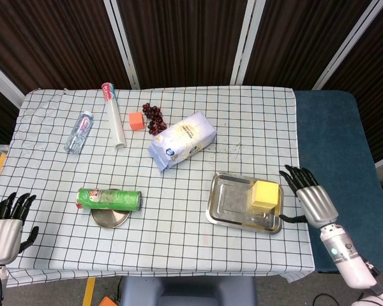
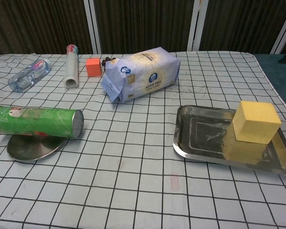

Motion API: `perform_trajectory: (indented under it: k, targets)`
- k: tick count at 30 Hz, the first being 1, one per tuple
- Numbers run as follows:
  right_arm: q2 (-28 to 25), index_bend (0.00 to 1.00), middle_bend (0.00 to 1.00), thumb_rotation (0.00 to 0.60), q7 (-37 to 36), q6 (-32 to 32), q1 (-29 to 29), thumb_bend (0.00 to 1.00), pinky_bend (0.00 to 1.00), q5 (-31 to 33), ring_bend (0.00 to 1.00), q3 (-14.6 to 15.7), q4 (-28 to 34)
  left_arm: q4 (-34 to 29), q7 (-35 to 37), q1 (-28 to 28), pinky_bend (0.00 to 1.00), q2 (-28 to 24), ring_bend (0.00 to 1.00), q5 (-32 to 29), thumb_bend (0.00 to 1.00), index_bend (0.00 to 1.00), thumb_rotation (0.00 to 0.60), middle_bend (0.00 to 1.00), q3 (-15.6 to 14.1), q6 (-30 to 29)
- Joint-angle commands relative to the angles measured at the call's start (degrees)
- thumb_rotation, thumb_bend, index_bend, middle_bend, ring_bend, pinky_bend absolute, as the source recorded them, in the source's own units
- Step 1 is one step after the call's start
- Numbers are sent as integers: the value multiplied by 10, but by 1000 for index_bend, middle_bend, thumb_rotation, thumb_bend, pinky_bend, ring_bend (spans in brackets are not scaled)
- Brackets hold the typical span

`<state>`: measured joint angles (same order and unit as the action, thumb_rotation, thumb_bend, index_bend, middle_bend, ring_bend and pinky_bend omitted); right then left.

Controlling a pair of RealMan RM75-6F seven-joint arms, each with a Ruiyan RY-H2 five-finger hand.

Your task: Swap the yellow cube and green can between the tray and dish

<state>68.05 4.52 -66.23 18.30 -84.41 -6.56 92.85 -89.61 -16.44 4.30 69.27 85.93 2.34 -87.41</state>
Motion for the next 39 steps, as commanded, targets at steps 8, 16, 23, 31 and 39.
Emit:
perform_trajectory:
  k: [8,16,23,31,39]
  targets:
    - [59,0,52,600,68,129,91,47,0,151,24,-43,-29,-5,10,-2,153,-7,55,-6,376,124,600,133,3,-2]
    - [83,26,62,600,106,161,122,47,0,217,24,-40,-54,-6,13,-3,153,-10,59,-7,376,132,600,138,3,-2]
    - [98,99,110,600,123,172,137,47,43,250,59,-31,-74,-7,15,-4,153,-11,59,-10,376,132,600,139,5,-3]
    - [125,413,378,600,133,142,140,47,398,254,368,-27,-102,-8,19,-4,154,-12,62,-13,376,134,600,139,6,-1]
    - [148,813,654,600,104,78,132,72,707,200,698,-32,-118,-8,17,-3,154,-12,64,-13,376,134,600,139,5,1]
